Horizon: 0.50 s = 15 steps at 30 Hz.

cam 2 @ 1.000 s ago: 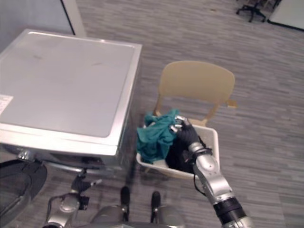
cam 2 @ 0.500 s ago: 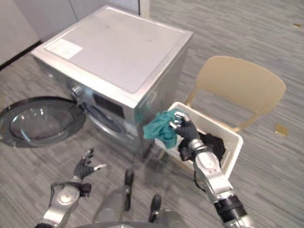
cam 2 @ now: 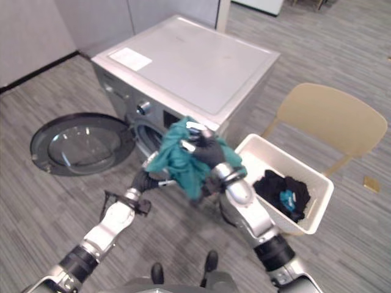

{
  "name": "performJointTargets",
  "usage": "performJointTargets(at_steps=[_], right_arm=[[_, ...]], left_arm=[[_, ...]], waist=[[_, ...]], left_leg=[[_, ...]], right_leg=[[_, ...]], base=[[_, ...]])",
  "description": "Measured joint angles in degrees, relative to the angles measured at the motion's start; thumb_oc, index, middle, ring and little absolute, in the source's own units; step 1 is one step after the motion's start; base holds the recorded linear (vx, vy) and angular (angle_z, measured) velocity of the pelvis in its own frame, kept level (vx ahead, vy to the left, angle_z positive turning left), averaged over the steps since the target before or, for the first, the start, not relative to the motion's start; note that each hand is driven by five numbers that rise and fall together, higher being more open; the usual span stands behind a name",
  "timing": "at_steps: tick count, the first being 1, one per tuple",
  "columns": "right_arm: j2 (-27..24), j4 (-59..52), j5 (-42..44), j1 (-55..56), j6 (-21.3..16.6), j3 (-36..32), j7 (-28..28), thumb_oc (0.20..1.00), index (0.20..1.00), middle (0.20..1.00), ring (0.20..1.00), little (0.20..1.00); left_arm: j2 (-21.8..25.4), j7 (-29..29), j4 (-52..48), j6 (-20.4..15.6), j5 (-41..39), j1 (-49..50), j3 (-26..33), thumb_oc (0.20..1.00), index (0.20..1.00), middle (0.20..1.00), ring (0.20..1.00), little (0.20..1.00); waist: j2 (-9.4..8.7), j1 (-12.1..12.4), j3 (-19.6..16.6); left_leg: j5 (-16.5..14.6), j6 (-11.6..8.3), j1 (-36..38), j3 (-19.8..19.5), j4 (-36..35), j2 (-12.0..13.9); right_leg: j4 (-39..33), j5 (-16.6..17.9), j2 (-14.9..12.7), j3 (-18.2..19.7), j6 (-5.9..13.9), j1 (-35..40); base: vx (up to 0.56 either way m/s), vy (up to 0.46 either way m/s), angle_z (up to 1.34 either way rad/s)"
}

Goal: Grab the laundry basket,head to the washer,open it,put in the laundry and shut it.

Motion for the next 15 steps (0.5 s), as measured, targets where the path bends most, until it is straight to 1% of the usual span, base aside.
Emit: performJointTargets(at_steps=[1,3,4,5,6,7,8,10,11,12,13,15], right_arm=[[0.69,-0.01,0.27,-0.05,-0.02,0.06,0.27,0.200,0.200,0.200,0.200,0.200],[2.07,0.01,3.60,-0.14,-0.03,1.80,0.31,0.200,0.200,0.200,0.200,0.200],[2.74,0.12,4.80,-0.13,-0.03,2.72,0.52,0.200,0.200,0.200,0.200,0.200],[3.15,0.30,5.30,0.03,-0.03,3.36,0.66,0.200,0.200,0.200,0.200,0.200],[3.53,0.56,6.93,0.14,-0.01,3.95,1.14,0.200,0.200,0.200,0.200,0.200],[3.68,0.81,7.50,0.17,-0.02,3.93,1.29,0.200,0.200,0.200,0.200,0.200],[3.64,1.13,8.73,0.21,-0.02,3.95,1.41,0.200,0.200,0.200,0.200,0.200],[3.39,1.27,8.99,0.14,-0.01,3.95,1.43,0.200,0.200,0.200,0.200,0.200],[3.42,1.47,9.00,0.16,-0.01,3.95,1.42,0.231,0.231,0.231,0.231,0.231],[2.84,2.36,9.06,0.65,-0.01,3.80,1.49,0.602,0.602,0.602,0.602,0.602],[2.74,2.92,9.08,1.24,0.00,3.69,1.57,1.000,1.000,1.000,1.000,1.000],[1.10,3.02,8.96,3.46,0.26,3.69,2.35,1.000,1.000,1.000,1.000,1.000]], left_arm=[[-0.35,0.41,-0.27,0.01,0.02,-0.14,-0.04,1.000,1.000,1.000,1.000,1.000],[0.08,1.75,-0.31,0.10,0.32,-2.12,-0.99,1.000,1.000,1.000,1.000,1.000],[0.01,2.38,-0.22,0.10,1.01,-3.53,-1.60,1.000,1.000,1.000,1.000,1.000],[-0.03,2.80,-0.14,0.11,1.51,-5.11,-2.41,1.000,1.000,1.000,1.000,1.000],[-0.41,3.22,-0.01,0.05,1.59,-7.25,-3.36,0.561,0.561,0.561,0.561,0.561],[-0.44,3.49,0.38,0.05,1.61,-8.26,-4.14,0.228,0.228,0.228,0.228,0.228],[-0.22,3.52,0.88,0.03,1.68,-9.53,-5.07,0.200,0.200,0.200,0.200,0.200],[-0.04,3.71,1.69,-0.07,1.67,-9.53,-5.02,0.200,0.200,0.200,0.200,0.200],[-0.12,3.80,2.63,-0.06,1.67,-9.53,-5.01,0.200,0.200,0.200,0.200,0.200],[0.30,3.90,2.98,-0.02,1.66,-8.86,-4.74,0.200,0.200,0.200,0.200,0.200],[0.27,3.87,2.99,-0.03,1.61,-8.12,-4.23,0.200,0.200,0.200,0.200,0.200],[0.27,3.46,3.02,-0.01,1.38,-5.99,-2.94,0.200,0.200,0.200,0.200,0.200]], waist=[[-0.28,0.37,-0.17],[-0.84,0.91,-0.52],[-0.91,0.90,-0.56],[-0.97,0.51,-0.62],[-1.42,-0.53,-0.92],[-1.53,-0.96,-0.99],[-2.08,-1.66,-1.45],[-2.36,-1.58,-1.67],[-2.34,-1.74,-1.68],[-2.28,-1.89,-1.80],[-2.24,-1.88,-1.84],[-1.98,-1.85,-2.26]], left_leg=[[0.00,0.24,0.10,-0.03,0.00,-0.33],[0.28,0.67,0.09,-0.12,0.00,-0.60],[0.43,0.90,-0.38,-0.37,-0.01,-0.67],[0.53,1.11,-0.54,-1.44,-0.01,-0.67],[0.88,1.61,-1.15,-2.03,-0.01,-0.93],[0.94,1.71,-1.43,-3.26,-0.01,-1.02],[1.57,1.88,-1.64,-3.65,0.00,-0.84],[1.83,1.63,-1.72,-3.62,0.00,-0.68],[1.87,1.55,-1.57,-3.63,0.00,-0.74],[1.98,1.38,-1.29,-3.57,0.00,-0.41],[1.97,1.35,-1.03,-3.37,-0.01,-0.21],[1.92,1.28,-0.70,-3.31,-0.02,0.29]], right_leg=[[-0.04,0.09,-0.12,0.21,0.22,0.01],[0.11,0.43,-0.30,0.40,0.45,0.03],[0.54,0.44,-0.33,0.51,0.53,0.03],[1.04,0.21,-0.36,0.94,0.85,-0.05],[1.47,-0.42,-0.07,4.32,1.67,-0.14],[2.29,-1.06,0.35,8.22,2.16,-0.33],[2.50,-1.84,0.47,11.93,2.73,-0.54],[1.89,-1.77,0.83,12.84,2.66,-0.51],[1.70,-1.76,1.04,12.86,2.66,-0.24],[1.07,-1.60,1.37,12.65,2.46,0.39],[0.66,-1.53,1.54,12.68,2.41,0.74],[-0.18,-1.38,1.87,12.69,2.29,1.44]], base=[[-0.07,0.137,0.00],[-0.06,0.062,0.01],[-0.06,0.052,0.16],[-0.05,0.049,0.38],[-0.05,0.045,0.45],[-0.04,0.010,0.56],[-0.02,-0.007,0.27],[-0.01,-0.026,0.02],[0.00,-0.047,-0.02],[0.01,-0.050,0.00],[0.02,-0.053,-0.01],[0.02,-0.056,-0.03]])
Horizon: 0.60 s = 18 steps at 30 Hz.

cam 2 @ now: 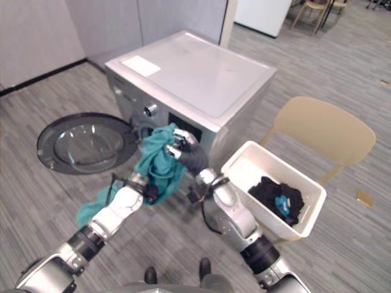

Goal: Grab the laundry basket,head to the washer,open it,put in the laundry and shut it.

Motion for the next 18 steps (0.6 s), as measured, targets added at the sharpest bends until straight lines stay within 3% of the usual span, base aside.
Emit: performJointTargets(at_steps=[5,8,11,13,18], right_arm=[[-3.18,2.68,-3.36,9.75,0.89,-6.93,0.50,1.000,1.000,1.000,1.000,1.000],[-7.09,7.07,-10.84,14.80,1.85,-12.76,0.08,1.000,1.000,1.000,1.000,1.000],[-7.10,15.15,-17.51,18.01,2.67,-17.82,-1.54,1.000,1.000,1.000,1.000,1.000],[-8.56,16.70,-21.20,19.65,4.33,-18.33,-2.39,1.000,1.000,1.000,1.000,1.000],[-9.64,25.24,-33.12,23.37,4.30,-20.09,-2.44,1.000,1.000,1.000,1.000,1.000]], left_arm=[[0.65,-1.89,0.14,0.30,-0.51,8.22,4.47,0.200,0.200,0.200,0.200,0.200],[1.74,-4.35,0.41,0.41,-2.35,14.43,8.11,0.200,0.200,0.200,0.200,0.200],[0.05,-7.05,6.50,0.52,-5.81,19.92,13.13,0.200,0.200,0.200,0.200,0.200],[0.62,-8.11,8.88,2.72,-7.28,23.59,14.45,0.200,0.200,0.200,0.200,0.200],[-0.66,-9.80,16.81,3.44,-9.46,31.53,22.40,0.200,0.200,0.200,0.200,0.200]], waist=[[1.58,-0.40,-1.38],[2.90,-0.38,-2.12],[3.49,-0.42,-2.48],[3.74,-0.30,-2.38],[4.01,0.23,-2.41]], left_leg=[[-0.14,-0.21,0.56,-1.29,-0.02,0.29],[-0.09,-0.24,0.06,-2.14,-0.01,0.47],[-0.14,-0.36,0.32,-2.71,-0.02,0.50],[-0.18,-0.43,-0.20,-2.87,-0.01,0.64],[-0.84,-0.38,-0.25,-3.16,-0.20,1.05]], right_leg=[[-1.41,0.05,0.27,-1.28,-0.11,1.87],[-2.21,0.12,0.30,-1.80,0.02,2.02],[-2.99,0.08,0.42,-2.42,0.09,3.02],[-3.00,0.12,0.65,-2.56,0.05,2.41],[-3.03,-0.03,0.85,-2.81,-0.11,2.85]], base=[[0.02,-0.068,0.12],[0.01,-0.059,0.10],[0.01,-0.030,0.09],[0.04,-0.058,0.03],[0.02,-0.039,0.02]])
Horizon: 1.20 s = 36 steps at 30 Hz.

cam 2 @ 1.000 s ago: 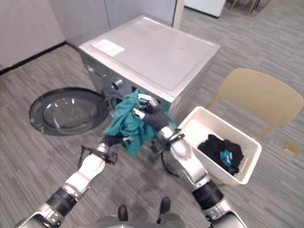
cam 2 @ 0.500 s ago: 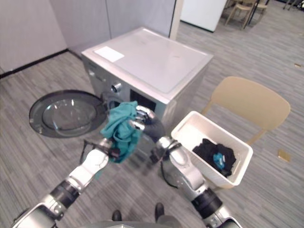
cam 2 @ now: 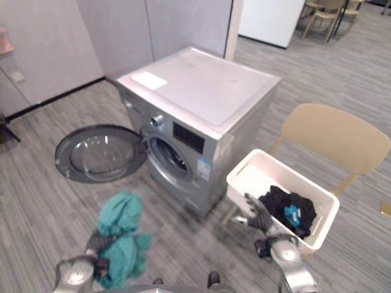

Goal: Grab the laundry basket,head to the washer,open it,put in the laundry and shut it.

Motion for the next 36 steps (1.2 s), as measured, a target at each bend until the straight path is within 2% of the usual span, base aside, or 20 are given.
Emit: performJointTargets(at_steps=[7,10,11,13,18,19,20,21,22,23,24,25,26,27,28,31,33,34,35,36], right_arm=[[-0.71,10.66,-5.84,-0.97,-0.64,3.87,-0.15,1.000,1.000,1.000,1.000,1.000],[-0.16,13.13,-5.83,-1.52,-0.71,3.39,-2.46,1.000,1.000,1.000,1.000,1.000],[-0.09,14.41,-5.83,-1.20,-0.30,3.10,-2.88,1.000,1.000,1.000,1.000,1.000],[1.73,15.15,-5.88,-2.83,0.45,2.51,-4.17,1.000,1.000,1.000,1.000,1.000],[2.63,15.23,-5.93,-4.43,0.72,2.58,-6.28,1.000,1.000,1.000,1.000,1.000],[3.18,15.24,-6.40,-4.03,0.90,2.74,-6.15,1.000,1.000,1.000,1.000,1.000],[5.69,15.46,-7.87,-4.75,1.00,2.79,-6.25,1.000,1.000,1.000,1.000,1.000],[6.81,15.63,-8.02,-4.85,0.99,2.86,-6.22,1.000,1.000,1.000,1.000,1.000],[7.04,15.86,-8.02,-6.41,1.30,3.64,-6.32,1.000,1.000,1.000,1.000,1.000],[7.12,15.37,-8.02,-7.60,1.41,5.32,-6.27,1.000,1.000,1.000,1.000,1.000],[8.33,14.16,-8.02,-7.70,1.34,7.78,-6.29,1.000,1.000,1.000,1.000,1.000],[8.83,14.24,-8.02,-7.70,1.51,8.96,-6.23,1.000,1.000,1.000,1.000,1.000],[9.72,12.72,-8.02,-8.23,1.63,9.35,-6.19,1.000,1.000,1.000,1.000,1.000],[9.75,11.21,-8.02,-10.15,0.81,9.02,-6.14,1.000,1.000,1.000,1.000,1.000],[8.97,12.01,-8.02,-9.82,1.08,8.91,-6.14,1.000,1.000,1.000,1.000,1.000],[8.23,13.47,-8.08,-7.70,1.95,8.89,-6.14,1.000,1.000,1.000,1.000,1.000],[7.76,14.55,-8.09,-6.73,1.93,8.76,-6.12,1.000,1.000,1.000,1.000,1.000],[6.99,15.44,-8.09,-6.12,1.84,8.16,-6.13,1.000,1.000,1.000,1.000,1.000],[6.44,16.37,-8.10,-6.44,1.73,7.46,-6.13,1.000,1.000,1.000,1.000,1.000],[5.93,17.53,-8.11,-7.04,1.73,7.38,-6.10,1.000,1.000,1.000,1.000,1.000]], left_arm=[[-1.92,1.74,11.47,0.79,0.49,-1.29,4.12,0.200,0.200,0.200,0.200,0.200],[-2.44,2.78,10.35,0.73,0.49,-4.52,4.03,0.200,0.200,0.200,0.200,0.200],[-3.31,2.84,9.77,0.69,0.48,-6.59,3.96,0.200,0.200,0.200,0.200,0.200],[-3.77,3.34,8.92,0.77,0.50,-6.50,4.09,0.200,0.200,0.200,0.200,0.200],[-3.95,4.98,10.19,0.80,0.50,-7.28,4.12,0.200,0.200,0.200,0.200,0.200],[-3.80,5.07,9.30,0.78,0.51,-6.71,4.19,0.200,0.200,0.200,0.200,0.200],[-2.82,5.16,9.12,0.94,0.61,-5.71,4.21,0.200,0.200,0.200,0.200,0.200],[-2.57,5.16,9.35,1.03,0.61,-5.87,4.16,0.200,0.200,0.200,0.200,0.200],[-2.63,5.05,10.31,1.07,0.75,-6.82,3.97,0.200,0.200,0.200,0.200,0.200],[-2.28,4.98,11.13,1.32,0.86,-7.41,3.94,0.200,0.200,0.200,0.200,0.200],[1.87,5.16,10.08,1.30,1.13,-9.34,1.83,0.200,0.200,0.200,0.200,0.200],[3.54,5.20,9.55,1.22,1.14,-10.82,1.38,0.200,0.200,0.200,0.200,0.200],[3.84,5.56,9.31,1.37,1.13,-11.38,1.21,0.200,0.200,0.200,0.200,0.200],[2.46,5.70,9.28,1.56,1.20,-11.48,0.54,0.200,0.200,0.200,0.200,0.200],[0.30,5.20,8.98,1.39,2.64,-12.42,0.41,0.200,0.200,0.200,0.200,0.200],[-0.62,4.83,7.72,1.47,3.35,-11.54,-0.17,0.200,0.200,0.200,0.200,0.200],[-0.45,4.83,7.07,1.46,3.41,-10.25,-1.33,0.200,0.200,0.200,0.200,0.200],[-1.34,4.71,7.49,1.65,3.43,-10.15,-2.14,0.200,0.200,0.200,0.200,0.200],[-2.40,4.14,7.37,1.66,3.48,-10.17,-2.20,0.200,0.200,0.200,0.200,0.200],[-2.68,3.68,7.29,1.63,3.50,-10.01,-2.83,0.200,0.200,0.200,0.200,0.200]], waist=[[0.64,2.58,1.40],[1.05,2.62,5.33],[0.95,2.10,6.02],[0.38,4.27,7.11],[-1.25,2.55,6.91],[-1.64,2.55,6.08],[-4.80,2.63,4.96],[-6.28,2.73,4.10],[-5.91,2.76,4.14],[-4.85,2.47,4.03],[-6.43,1.64,4.02],[-7.74,1.51,4.69],[-8.38,0.98,5.27],[-6.07,-0.59,8.00],[-4.71,-1.82,8.79],[-3.82,-1.80,8.87],[-4.44,-0.81,8.11],[-4.38,-0.63,7.65],[-4.07,-0.39,7.65],[-4.44,-0.29,7.54]], left_leg=[[1.08,0.19,-3.26,-3.07,0.23,-0.06],[3.92,-3.15,-9.48,-6.68,4.67,-1.51],[4.49,-4.48,-11.00,-3.86,5.18,-1.16],[-0.69,0.08,-10.90,8.59,5.43,1.17],[-1.90,-0.04,-12.46,18.13,7.41,4.06],[2.01,1.55,-11.64,19.16,5.66,2.58],[3.40,2.91,-10.30,19.30,3.84,-1.02],[1.63,3.84,-9.23,19.09,3.95,-3.10],[-0.35,4.57,-7.73,19.06,4.03,-3.98],[-1.97,5.56,-5.77,19.01,4.03,-3.86],[-2.92,7.27,-4.26,17.55,3.89,-5.66],[-3.69,8.10,-3.47,17.47,3.87,-7.03],[-7.07,9.30,-1.90,17.53,3.31,-7.69],[-6.39,7.59,1.39,17.78,2.77,-7.01],[-8.63,4.44,3.70,17.92,2.15,-7.57],[-10.03,2.59,7.62,18.75,1.54,-8.39],[-10.06,2.51,10.95,16.77,2.68,-9.54],[-10.42,1.92,11.13,16.03,6.36,-9.72],[-9.84,0.94,8.92,16.15,13.94,-9.25],[-9.30,-1.08,5.00,16.07,23.71,-7.87]], right_leg=[[-0.01,-0.21,0.23,-2.69,-0.31,-1.35],[-0.11,-0.69,-0.34,-7.47,-1.02,-1.06],[-0.43,-1.37,-1.19,-10.03,-2.16,-1.04],[-0.47,-1.70,-1.99,-13.01,-2.65,-0.13],[-0.46,-3.29,-6.20,-18.73,-0.21,2.98],[-0.14,-3.23,-6.65,-17.62,0.64,3.01],[-0.09,-3.35,-9.58,-17.99,0.89,3.96],[0.92,-3.06,-11.56,-17.68,0.82,4.83],[6.77,-3.21,-13.05,-16.01,1.89,3.27],[19.06,-3.54,-14.83,-12.32,2.44,-1.50],[47.74,-4.70,-18.48,-5.19,3.13,-17.74],[51.16,-4.74,-18.16,-4.31,3.09,-22.26],[47.54,-6.44,-11.85,-0.18,1.68,-27.78],[34.65,-7.49,-5.00,-1.03,0.05,-29.31],[19.59,-6.99,-2.33,-8.22,0.63,-29.00],[14.50,-6.72,0.09,-15.56,-1.09,-27.83],[14.04,-6.29,2.41,-17.06,-7.15,-22.92],[10.36,-0.85,3.69,-13.20,-14.26,-20.10],[8.63,1.90,3.01,-11.21,-16.98,-17.58],[6.93,4.38,2.06,-9.11,-16.60,-15.41]], base=[[-0.03,-0.057,0.24],[0.03,0.018,1.19],[0.18,0.062,1.64],[0.22,0.112,0.79],[0.27,0.198,0.75],[0.44,0.367,0.80],[0.51,0.458,0.53],[0.52,0.539,0.23],[0.36,0.404,-0.04],[0.35,0.360,0.20],[0.49,0.268,0.41],[0.44,0.201,0.30],[0.69,-0.010,-0.11],[0.50,-0.127,-0.08],[0.59,-0.182,0.23],[0.26,-0.165,0.52],[0.20,-0.230,0.41],[0.15,-0.147,0.50],[0.18,-0.181,0.53],[0.16,-0.119,0.34]])
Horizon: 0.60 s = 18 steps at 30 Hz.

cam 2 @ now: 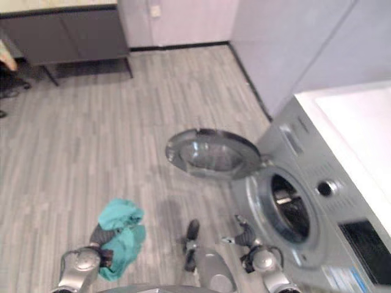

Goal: Grab the laundry basket,head to the washer,open it,put in the laundry and shut it.

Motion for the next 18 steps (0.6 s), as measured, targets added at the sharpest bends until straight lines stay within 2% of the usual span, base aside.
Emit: performJointTargets(at_steps=[1,2,4,5,6,8,9,10,11,12,13,15,16,17,18], right_arm=[[-0.73,-0.17,-0.01,0.09,-0.01,-0.31,-0.03,1.000,1.000,1.000,1.000,1.000],[-0.97,-0.28,-0.01,-0.48,-0.31,-0.86,-0.02,1.000,1.000,1.000,1.000,1.000],[-1.34,-0.34,-0.01,-2.41,-0.35,-0.98,-0.06,1.000,1.000,1.000,1.000,1.000],[-1.11,-1.64,0.00,-4.36,-0.46,-0.89,-0.15,1.000,1.000,1.000,1.000,1.000],[-1.17,-2.58,0.02,-4.52,-0.62,-0.88,-0.19,1.000,1.000,1.000,1.000,1.000],[-1.14,-2.80,0.07,-4.51,-0.96,-0.60,-0.22,1.000,1.000,1.000,1.000,1.000],[-1.87,-2.13,0.08,-4.52,-1.08,-0.53,-0.19,1.000,1.000,1.000,1.000,1.000],[-2.50,-2.05,0.08,-4.16,-1.14,-0.47,-0.19,1.000,1.000,1.000,1.000,1.000],[-3.52,-1.36,0.08,-3.50,-1.17,-0.51,-0.20,1.000,1.000,1.000,1.000,1.000],[-3.18,0.48,0.09,-1.87,-0.70,-0.58,-0.06,1.000,1.000,1.000,1.000,1.000],[-3.10,0.45,0.09,0.14,-0.74,-0.75,-0.05,1.000,1.000,1.000,1.000,1.000],[-2.20,0.37,0.07,2.08,-0.69,-0.08,0.28,1.000,1.000,1.000,1.000,1.000],[-1.32,0.26,0.01,2.47,-0.67,0.43,0.44,1.000,1.000,1.000,1.000,1.000],[0.08,0.34,-0.11,1.74,-1.07,1.51,0.61,1.000,1.000,1.000,1.000,1.000],[2.09,2.14,-0.41,-2.05,-1.16,3.37,1.15,1.000,1.000,1.000,1.000,1.000]], left_arm=[[0.06,-0.10,-0.45,-0.13,0.06,0.78,-1.09,0.200,0.200,0.200,0.200,0.200],[0.30,-0.29,-1.65,-0.11,0.25,0.83,-1.57,0.200,0.200,0.200,0.200,0.200],[1.29,-0.43,-2.41,-0.07,1.28,0.14,-3.53,0.200,0.200,0.200,0.200,0.200],[1.66,-1.36,-2.64,-0.07,1.97,-0.43,-3.94,0.200,0.200,0.200,0.200,0.200],[1.68,-1.46,-2.71,-0.05,2.13,-1.06,-4.06,0.200,0.200,0.200,0.200,0.200],[2.61,-1.52,-3.64,-0.06,2.15,-2.21,-5.27,0.200,0.200,0.200,0.200,0.200],[3.32,-1.71,-5.48,-0.32,2.21,-3.61,-6.01,0.200,0.200,0.200,0.200,0.200],[3.07,-1.77,-5.51,-0.33,2.25,-4.11,-6.20,0.200,0.200,0.200,0.200,0.200],[2.62,-1.83,-5.43,-0.31,2.32,-4.62,-6.94,0.200,0.200,0.200,0.200,0.200],[2.94,-2.45,-5.45,-0.45,3.71,-4.98,-8.42,0.200,0.200,0.200,0.200,0.200],[3.02,-2.82,-5.91,-0.76,4.01,-5.74,-9.07,0.200,0.200,0.200,0.200,0.200],[3.24,-3.48,-5.96,-0.69,4.06,-6.46,-10.58,0.200,0.200,0.200,0.200,0.200],[3.42,-3.39,-6.34,-0.51,4.12,-6.31,-10.46,0.200,0.200,0.200,0.200,0.200],[4.76,-3.03,-7.57,-0.08,4.31,-5.87,-9.73,0.200,0.200,0.200,0.200,0.200],[6.41,-1.95,-10.51,-0.28,4.28,-2.90,-6.22,0.200,0.200,0.200,0.200,0.200]], waist=[[0.19,0.25,-0.32],[0.50,0.18,-0.64],[-0.04,1.10,-0.55],[-1.71,1.99,-0.22],[-2.05,1.29,-0.13],[-3.00,0.41,-0.13],[-2.25,0.04,-0.25],[-1.00,-0.56,-0.31],[1.05,-1.63,-0.71],[1.09,-3.33,-1.21],[0.24,-3.76,-2.00],[0.74,-6.01,-1.91],[0.37,-6.59,-1.76],[0.12,-5.98,-1.49],[0.14,-3.08,-0.97]], left_leg=[[-2.46,0.28,-2.08,0.48,4.89,1.96],[-3.45,-0.64,-4.40,-0.72,7.87,2.71],[-4.50,0.18,-9.96,-1.53,12.53,4.89],[-5.55,0.51,-12.18,-4.68,3.12,4.28],[-4.99,0.53,-13.88,-5.96,-0.69,4.66],[-1.62,1.08,-15.12,-12.08,-10.87,4.09],[5.18,1.01,-16.50,-23.45,-20.45,3.38],[8.23,1.15,-16.37,-23.66,-20.31,4.31],[12.60,1.51,-16.04,-23.68,-19.46,5.80],[14.66,2.14,-13.86,-21.75,-20.90,5.52],[14.65,2.46,-12.14,-18.72,-23.24,4.65],[13.49,4.11,-11.46,-15.05,-23.26,2.95],[13.64,5.02,-10.78,-10.92,-23.21,2.76],[13.28,5.14,-10.44,-5.55,-23.18,3.66],[12.76,5.73,-10.99,3.40,-22.70,5.83]], right_leg=[[-2.13,1.46,0.15,0.83,1.94,2.46],[-3.55,0.23,0.69,2.11,1.61,4.50],[-6.68,0.50,1.67,5.42,2.14,7.82],[-6.99,0.74,1.69,10.31,2.60,9.62],[-6.99,0.39,2.01,12.21,3.18,10.58],[-6.98,-0.48,2.15,16.12,4.51,12.24],[-6.98,-1.27,3.76,18.36,6.26,13.48],[-6.99,-1.94,4.70,18.02,7.29,14.31],[-7.00,-2.87,6.27,18.02,8.23,15.42],[-6.16,-5.29,5.07,17.61,10.30,15.57],[-4.34,-6.65,2.75,16.48,11.97,14.08],[-0.63,-8.15,0.13,17.35,14.85,11.36],[1.43,-8.24,-0.20,19.52,15.46,9.50],[2.21,-6.47,-0.01,19.97,17.70,7.31],[2.89,-6.06,-1.26,9.62,19.00,4.43]], base=[[0.19,-0.105,0.10],[0.14,0.012,-0.17],[0.12,0.054,-0.95],[0.14,0.090,-1.59],[0.17,0.108,-1.55],[0.11,0.099,-1.57],[0.10,0.137,-2.20],[0.09,0.169,-2.12],[0.05,0.135,-1.03],[0.01,0.186,-1.35],[-0.01,0.164,-1.35],[-0.12,0.108,-1.19],[-0.25,-0.033,-1.41],[-0.16,-0.132,-2.46],[-0.05,-0.144,-2.86]])
